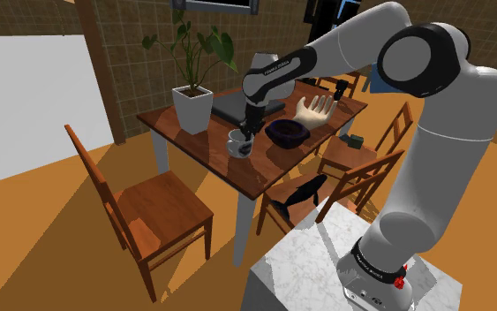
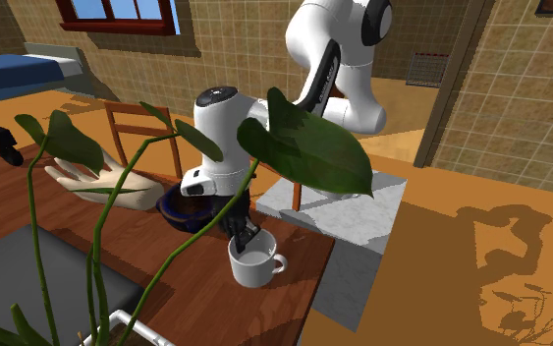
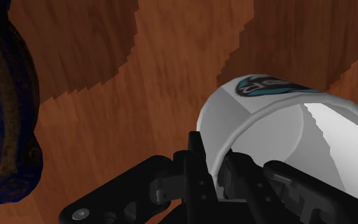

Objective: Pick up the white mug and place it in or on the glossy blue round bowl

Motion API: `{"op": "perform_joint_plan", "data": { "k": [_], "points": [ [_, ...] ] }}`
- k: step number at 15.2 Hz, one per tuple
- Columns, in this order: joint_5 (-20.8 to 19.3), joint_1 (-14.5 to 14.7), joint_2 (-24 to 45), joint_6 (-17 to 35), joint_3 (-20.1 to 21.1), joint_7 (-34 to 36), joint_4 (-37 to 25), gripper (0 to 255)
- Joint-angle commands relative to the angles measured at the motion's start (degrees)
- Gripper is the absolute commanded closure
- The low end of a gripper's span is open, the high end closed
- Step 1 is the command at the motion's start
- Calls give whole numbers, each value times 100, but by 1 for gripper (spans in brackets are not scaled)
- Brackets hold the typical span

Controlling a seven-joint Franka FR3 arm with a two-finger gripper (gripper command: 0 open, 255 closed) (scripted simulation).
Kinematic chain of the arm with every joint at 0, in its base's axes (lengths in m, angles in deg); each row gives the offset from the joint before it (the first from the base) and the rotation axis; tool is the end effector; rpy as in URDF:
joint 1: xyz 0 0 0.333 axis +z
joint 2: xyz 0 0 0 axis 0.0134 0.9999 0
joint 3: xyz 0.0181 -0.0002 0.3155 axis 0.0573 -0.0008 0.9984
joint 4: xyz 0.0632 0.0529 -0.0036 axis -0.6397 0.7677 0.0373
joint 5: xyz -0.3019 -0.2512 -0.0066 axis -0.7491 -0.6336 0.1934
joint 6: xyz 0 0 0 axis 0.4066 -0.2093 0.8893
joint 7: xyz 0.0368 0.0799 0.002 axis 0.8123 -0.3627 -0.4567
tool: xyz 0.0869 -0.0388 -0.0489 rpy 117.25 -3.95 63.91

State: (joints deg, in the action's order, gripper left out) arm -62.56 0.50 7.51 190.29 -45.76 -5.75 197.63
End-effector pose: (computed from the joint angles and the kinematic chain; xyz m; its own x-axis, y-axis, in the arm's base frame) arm 0.5840 -0.0514 0.3572 0.9954 -0.0941 0.0204 -0.0931 -0.9946 -0.0469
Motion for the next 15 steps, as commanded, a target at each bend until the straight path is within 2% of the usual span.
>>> {"op": "perform_joint_plan", "data": {
  "k": [1,15],
  "points": [
    [-14,-8,-67,-143,-10,-2,-75,255],
    [-100,-2,-482,-1138,-25,89,-659,255]
  ]
}}
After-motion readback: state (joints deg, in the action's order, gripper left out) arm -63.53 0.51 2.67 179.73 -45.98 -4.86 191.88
